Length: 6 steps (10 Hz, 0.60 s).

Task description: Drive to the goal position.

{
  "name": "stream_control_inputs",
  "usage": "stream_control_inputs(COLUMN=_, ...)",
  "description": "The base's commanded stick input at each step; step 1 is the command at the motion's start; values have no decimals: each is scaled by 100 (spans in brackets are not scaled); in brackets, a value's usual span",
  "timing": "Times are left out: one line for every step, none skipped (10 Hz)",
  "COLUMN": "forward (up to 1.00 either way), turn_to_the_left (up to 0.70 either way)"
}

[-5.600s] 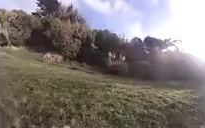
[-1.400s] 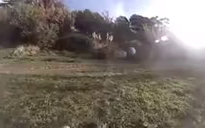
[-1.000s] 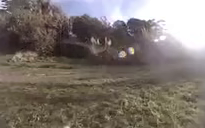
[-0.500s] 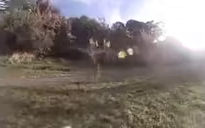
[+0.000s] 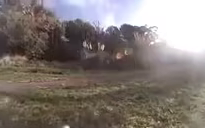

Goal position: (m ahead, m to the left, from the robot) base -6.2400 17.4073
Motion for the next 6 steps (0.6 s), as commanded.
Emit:
stream_control_inputs(forward=70, turn_to_the_left=-14)
stream_control_inputs(forward=70, turn_to_the_left=-14)
stream_control_inputs(forward=70, turn_to_the_left=-14)
stream_control_inputs(forward=70, turn_to_the_left=-14)
stream_control_inputs(forward=70, turn_to_the_left=-14)
stream_control_inputs(forward=70, turn_to_the_left=-14)
